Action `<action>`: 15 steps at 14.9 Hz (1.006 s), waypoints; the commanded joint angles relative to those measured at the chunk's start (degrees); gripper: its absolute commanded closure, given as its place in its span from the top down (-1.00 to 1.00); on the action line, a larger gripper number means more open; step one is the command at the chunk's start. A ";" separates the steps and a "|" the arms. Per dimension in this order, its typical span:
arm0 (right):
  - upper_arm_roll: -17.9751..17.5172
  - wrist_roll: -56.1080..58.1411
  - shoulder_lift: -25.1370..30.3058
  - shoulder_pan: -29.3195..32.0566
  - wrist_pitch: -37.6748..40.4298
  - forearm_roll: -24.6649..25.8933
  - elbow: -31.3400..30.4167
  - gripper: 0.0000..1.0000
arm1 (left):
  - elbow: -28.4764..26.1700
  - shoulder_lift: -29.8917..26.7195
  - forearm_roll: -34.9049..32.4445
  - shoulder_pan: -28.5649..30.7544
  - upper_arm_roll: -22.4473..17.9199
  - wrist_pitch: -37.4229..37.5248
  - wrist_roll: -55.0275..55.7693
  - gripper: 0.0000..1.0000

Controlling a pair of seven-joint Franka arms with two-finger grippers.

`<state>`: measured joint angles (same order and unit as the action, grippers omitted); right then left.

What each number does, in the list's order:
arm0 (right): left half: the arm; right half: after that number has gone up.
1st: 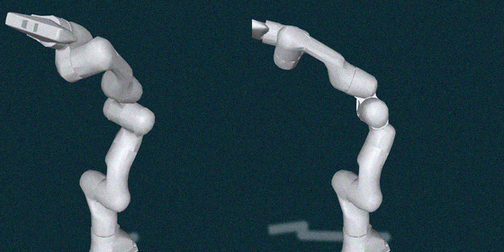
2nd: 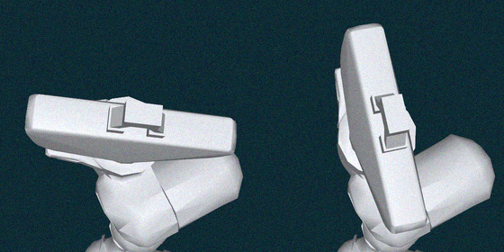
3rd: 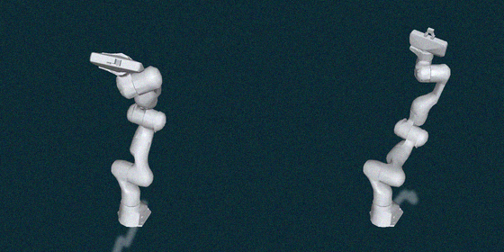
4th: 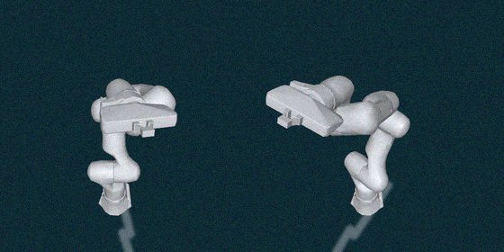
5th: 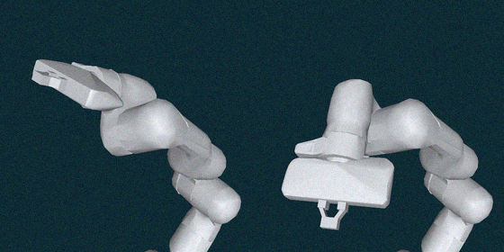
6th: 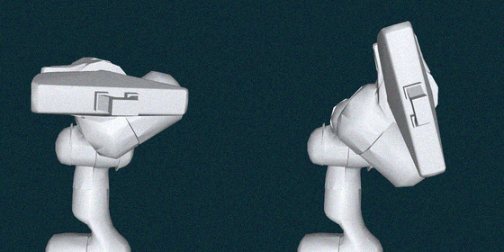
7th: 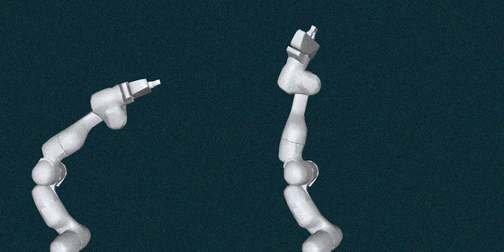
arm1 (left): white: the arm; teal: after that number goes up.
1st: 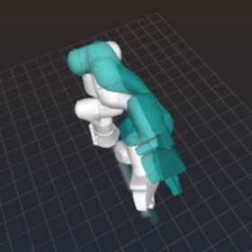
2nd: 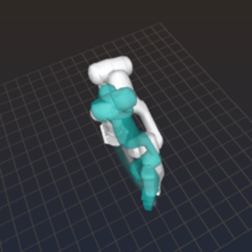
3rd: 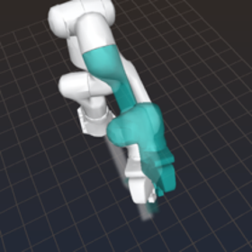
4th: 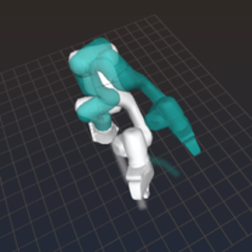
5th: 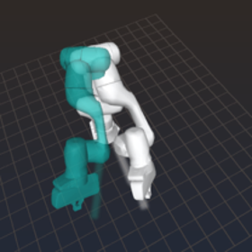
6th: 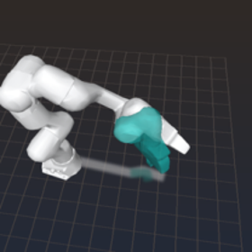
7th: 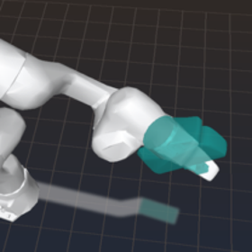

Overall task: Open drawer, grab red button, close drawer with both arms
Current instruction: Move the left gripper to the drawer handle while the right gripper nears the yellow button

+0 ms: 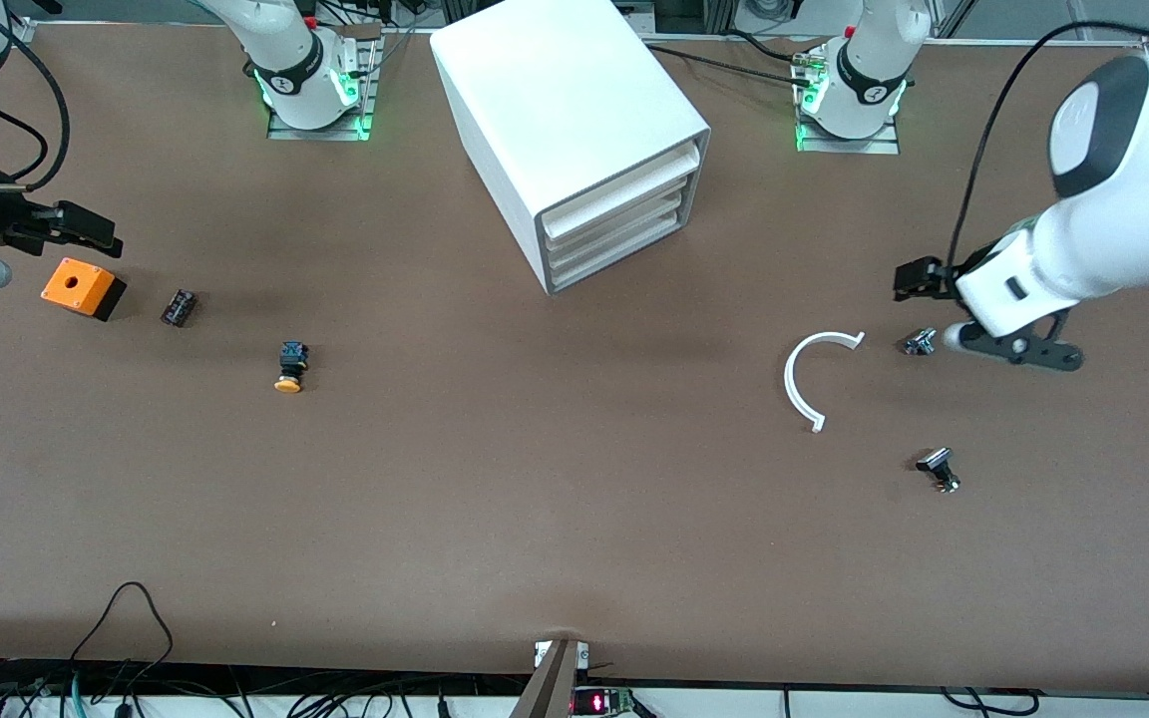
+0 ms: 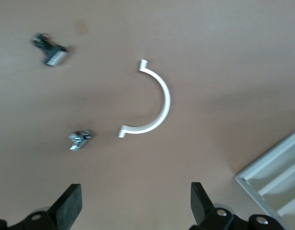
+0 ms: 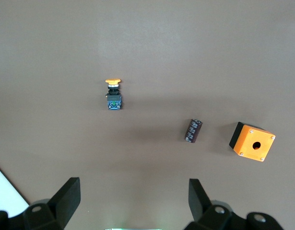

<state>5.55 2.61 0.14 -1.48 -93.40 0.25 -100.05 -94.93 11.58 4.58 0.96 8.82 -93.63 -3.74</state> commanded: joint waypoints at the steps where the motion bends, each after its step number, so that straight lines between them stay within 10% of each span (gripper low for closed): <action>1: -0.54 0.03 1.09 0.51 -0.56 0.54 -1.03 1.00 | 1.42 0.81 1.05 -1.75 1.90 1.87 1.09 1.00; 8: -1.15 0.11 0.91 -0.02 -0.30 0.19 -0.41 1.00 | 0.28 11.26 15.95 -2.54 3.93 0.31 3.03 1.00; 15: -2.11 -0.06 -0.84 -0.37 -1.26 -0.33 -1.38 1.00 | -16.76 10.74 29.93 -2.80 11.83 -16.56 2.16 1.00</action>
<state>4.19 2.61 -0.59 -1.70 -93.54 0.20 -100.37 -106.21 24.56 29.17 -2.08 19.33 -106.66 -0.90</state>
